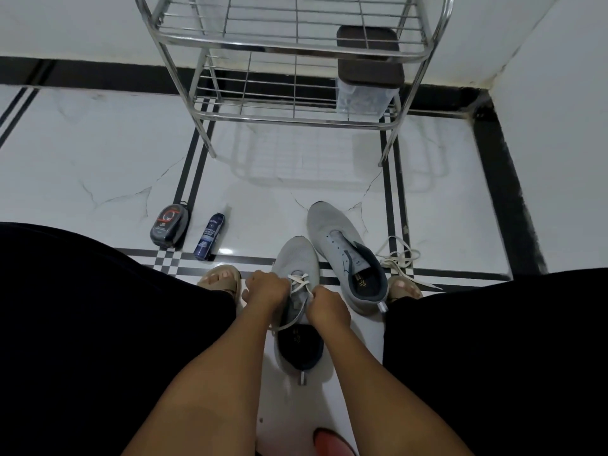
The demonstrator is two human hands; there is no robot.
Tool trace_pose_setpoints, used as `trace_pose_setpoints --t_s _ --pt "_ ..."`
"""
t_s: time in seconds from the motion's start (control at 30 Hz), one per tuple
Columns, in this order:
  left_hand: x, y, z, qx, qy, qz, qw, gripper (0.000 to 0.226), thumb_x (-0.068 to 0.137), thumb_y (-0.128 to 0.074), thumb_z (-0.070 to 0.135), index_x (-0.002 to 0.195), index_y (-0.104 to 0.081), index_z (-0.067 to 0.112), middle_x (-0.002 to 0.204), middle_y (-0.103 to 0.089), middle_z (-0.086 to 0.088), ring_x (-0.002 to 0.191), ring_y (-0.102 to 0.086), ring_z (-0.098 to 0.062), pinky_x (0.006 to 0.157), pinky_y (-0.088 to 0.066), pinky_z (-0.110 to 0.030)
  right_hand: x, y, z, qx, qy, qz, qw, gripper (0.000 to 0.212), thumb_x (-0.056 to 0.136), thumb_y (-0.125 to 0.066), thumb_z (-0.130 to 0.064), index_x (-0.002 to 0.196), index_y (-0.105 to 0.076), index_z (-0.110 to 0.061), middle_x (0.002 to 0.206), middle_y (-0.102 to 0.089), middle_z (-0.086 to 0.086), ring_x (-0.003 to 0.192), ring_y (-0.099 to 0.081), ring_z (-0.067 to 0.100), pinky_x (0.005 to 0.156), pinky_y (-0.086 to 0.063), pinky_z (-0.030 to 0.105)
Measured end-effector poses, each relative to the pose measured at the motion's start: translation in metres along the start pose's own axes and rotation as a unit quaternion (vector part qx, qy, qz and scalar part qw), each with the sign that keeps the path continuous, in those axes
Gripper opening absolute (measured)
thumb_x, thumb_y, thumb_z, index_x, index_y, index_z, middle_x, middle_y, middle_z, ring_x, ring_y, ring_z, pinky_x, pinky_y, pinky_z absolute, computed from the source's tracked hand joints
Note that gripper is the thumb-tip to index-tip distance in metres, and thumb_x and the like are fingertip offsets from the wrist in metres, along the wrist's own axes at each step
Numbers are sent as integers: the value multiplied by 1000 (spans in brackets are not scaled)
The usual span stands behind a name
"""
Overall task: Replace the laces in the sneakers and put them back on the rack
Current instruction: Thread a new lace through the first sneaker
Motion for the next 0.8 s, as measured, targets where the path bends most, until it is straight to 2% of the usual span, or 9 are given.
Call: trace_pose_setpoints --t_s 0.1,0.17,0.27,0.33,0.4,0.5,0.57,0.63,0.8 --pt "-14 24 16 -201 21 -22 979 38 86 -58 31 111 -67 4 117 -63 -14 108 -58 -31 79 -40 -31 -7 6 -5 37 8 38 999 27 97 -47 -27 119 -55 -12 121 -56 10 111 -56 31 82 -45 35" --pt "-25 36 20 -348 21 -36 937 31 79 -69 19 104 -70 0 104 -64 -12 93 -57 -27 71 -40 -27 -12 14 -13 76 38 84 993 24 95 -50 -26 115 -58 -15 118 -55 8 107 -56 29 82 -45 35" --pt "-46 54 21 -453 8 -64 889 24 78 -72 14 99 -72 2 101 -67 -9 90 -58 -22 68 -48 -25 -19 28 -31 285 48 21 957 22 88 -55 -16 106 -65 -22 107 -63 2 96 -63 23 81 -53 35" --pt "-54 66 25 -465 -3 -68 883 14 82 -68 16 92 -75 8 101 -69 -9 86 -62 -20 68 -52 -24 -24 36 -41 409 39 -45 910 23 85 -55 -9 100 -67 -23 101 -67 2 92 -64 21 80 -53 35" --pt "-58 75 29 -458 -7 -63 887 14 81 -69 18 89 -77 10 108 -69 -12 94 -63 -26 78 -53 -32 -28 42 -45 480 37 -87 872 22 85 -56 -8 95 -69 -22 91 -68 1 85 -61 18 74 -48 31" --pt "-61 79 33 -406 -32 -46 912 30 83 -70 19 110 -71 5 120 -65 -13 110 -59 -30 93 -49 -36 -34 46 -47 509 40 -116 852 11 86 -62 -20 92 -71 -22 83 -63 -2 80 -56 14 68 -41 27" --pt "-62 79 33 -400 -47 -16 915 35 86 -69 20 116 -67 2 122 -63 -13 113 -58 -31 88 -48 -33 -36 47 -47 474 49 -95 874 10 88 -64 -27 81 -66 -21 78 -58 1 74 -53 15 65 -41 26" --pt "-64 79 32 -404 -41 8 914 37 87 -69 25 115 -67 2 121 -63 -13 101 -57 -27 83 -45 -34 -37 46 -45 450 50 -64 889 20 91 -62 -30 74 -63 -19 73 -57 3 66 -51 16 60 -41 27" --pt "-64 77 24 -543 15 27 839 26 87 -69 22 102 -66 1 101 -56 -7 74 -50 -18 51 -33 -25 -37 62 -37 479 40 -40 876 9 94 -57 -13 87 -63 -10 67 -60 3 55 -55 13 52 -47 21"
Point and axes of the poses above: each hand's wrist, its own x-axis towards the middle knuckle, its own y-axis out of the back of the hand, z = x × y, the point moved 1 cm from there along x, towards the middle knuckle
